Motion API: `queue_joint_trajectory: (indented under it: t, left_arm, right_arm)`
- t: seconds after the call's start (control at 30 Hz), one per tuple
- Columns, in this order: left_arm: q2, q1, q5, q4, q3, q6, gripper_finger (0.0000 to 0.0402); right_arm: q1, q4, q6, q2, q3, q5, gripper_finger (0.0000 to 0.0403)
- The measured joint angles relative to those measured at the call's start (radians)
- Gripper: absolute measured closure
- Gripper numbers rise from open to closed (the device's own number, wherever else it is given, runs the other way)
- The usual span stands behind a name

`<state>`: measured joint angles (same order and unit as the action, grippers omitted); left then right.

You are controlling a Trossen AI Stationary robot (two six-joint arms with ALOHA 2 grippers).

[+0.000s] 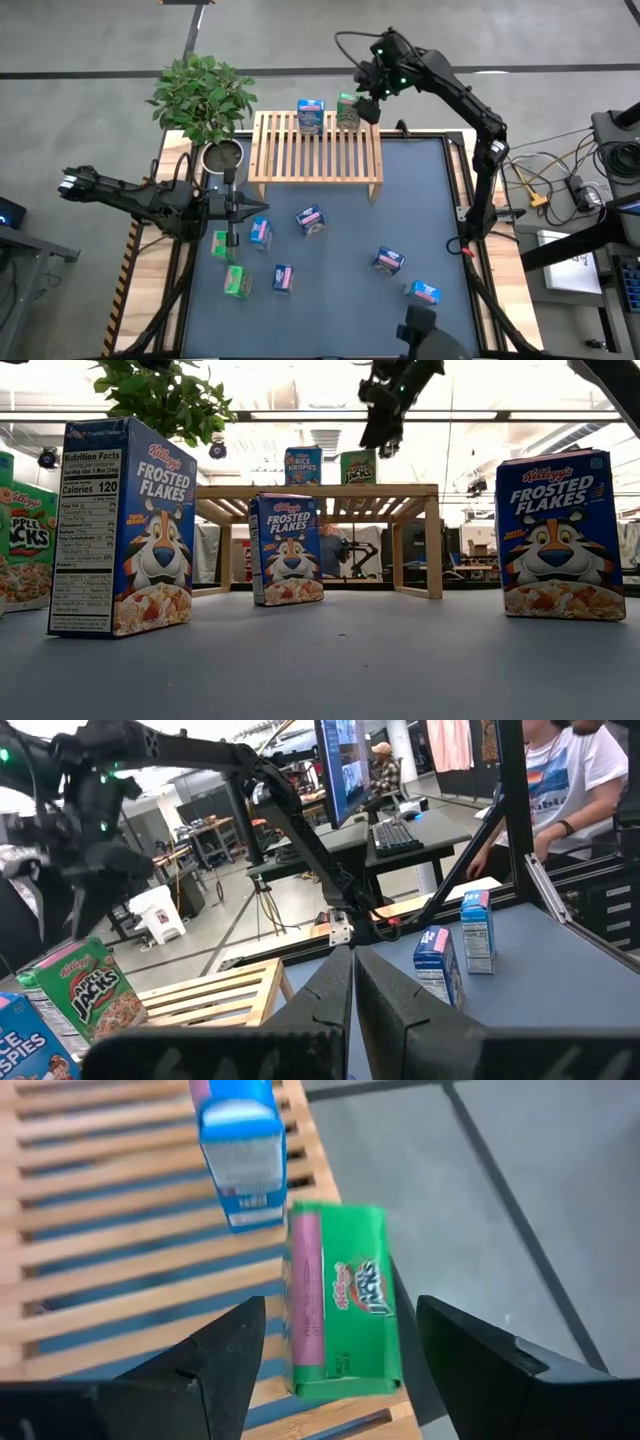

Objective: Stack cereal on shelf
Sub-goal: Put the right green cereal box on the shelf

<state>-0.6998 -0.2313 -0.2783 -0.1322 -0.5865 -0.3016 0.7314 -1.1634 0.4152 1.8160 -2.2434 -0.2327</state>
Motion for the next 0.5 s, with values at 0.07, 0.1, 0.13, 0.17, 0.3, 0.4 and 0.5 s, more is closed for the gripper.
queue_joint_trajectory:
  t: [0.07, 0.1, 0.13, 0.17, 0.3, 0.4, 0.5]
  left_arm:
    - [0.000, 0.000, 0.000, 0.000, 0.000, 0.000, 0.0402]
    - [0.000, 0.000, 0.000, 0.000, 0.000, 0.000, 0.0402]
    - [0.000, 0.000, 0.000, 0.000, 0.000, 0.000, 0.0402]
    - [0.000, 0.000, 0.000, 0.000, 0.000, 0.000, 0.0402]
    - [0.000, 0.000, 0.000, 0.000, 0.000, 0.000, 0.0402]
    - [0.000, 0.000, 0.000, 0.002, 0.000, 0.000, 0.0402]
    - [0.000, 0.000, 0.000, 0.003, 0.000, 0.000, 0.0402]
  right_arm:
    - [-0.006, -0.019, -0.019, -0.001, -0.042, 0.000, 0.0159]
    - [-0.011, -0.023, -0.033, -0.002, -0.060, -0.001, 0.0163]
    - [-0.019, -0.028, -0.044, -0.003, -0.076, -0.002, 0.0169]
    - [-0.030, -0.038, -0.049, -0.006, -0.088, -0.003, 0.0176]
    - [-0.099, -0.086, -0.040, -0.015, -0.098, -0.004, 0.0222]
    - [-0.159, -0.115, -0.031, -0.015, -0.073, -0.003, 0.0272]
    - [-0.215, -0.101, -0.017, -0.015, -0.011, 0.059, 0.0327]
